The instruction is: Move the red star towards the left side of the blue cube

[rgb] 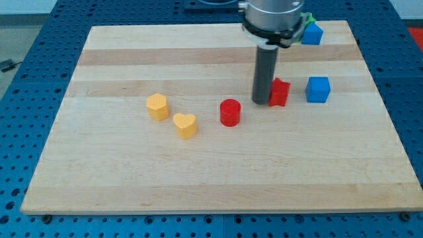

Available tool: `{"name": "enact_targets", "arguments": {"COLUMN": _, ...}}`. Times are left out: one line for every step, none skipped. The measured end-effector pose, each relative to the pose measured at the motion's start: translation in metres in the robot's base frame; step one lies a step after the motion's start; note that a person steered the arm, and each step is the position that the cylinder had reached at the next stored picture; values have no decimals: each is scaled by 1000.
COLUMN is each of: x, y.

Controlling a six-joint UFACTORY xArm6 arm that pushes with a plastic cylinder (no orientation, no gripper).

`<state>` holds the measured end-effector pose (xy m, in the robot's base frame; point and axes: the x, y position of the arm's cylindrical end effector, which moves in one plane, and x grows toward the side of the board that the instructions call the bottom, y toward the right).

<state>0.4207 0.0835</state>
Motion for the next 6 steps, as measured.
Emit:
{"name": "enact_targets", "arguments": {"x": -2, "y": 17}}
{"name": "enact_targets", "arguments": {"x": -2, "y": 17}}
{"name": "enact_targets", "arguments": {"x": 38, "y": 15}}
{"name": "enact_targets", "arguments": {"x": 85, "y": 13}}
{"name": "enact_targets", "arguments": {"x": 104, "y": -40}}
{"name": "enact_targets", "arguments": {"x": 104, "y": -124}}
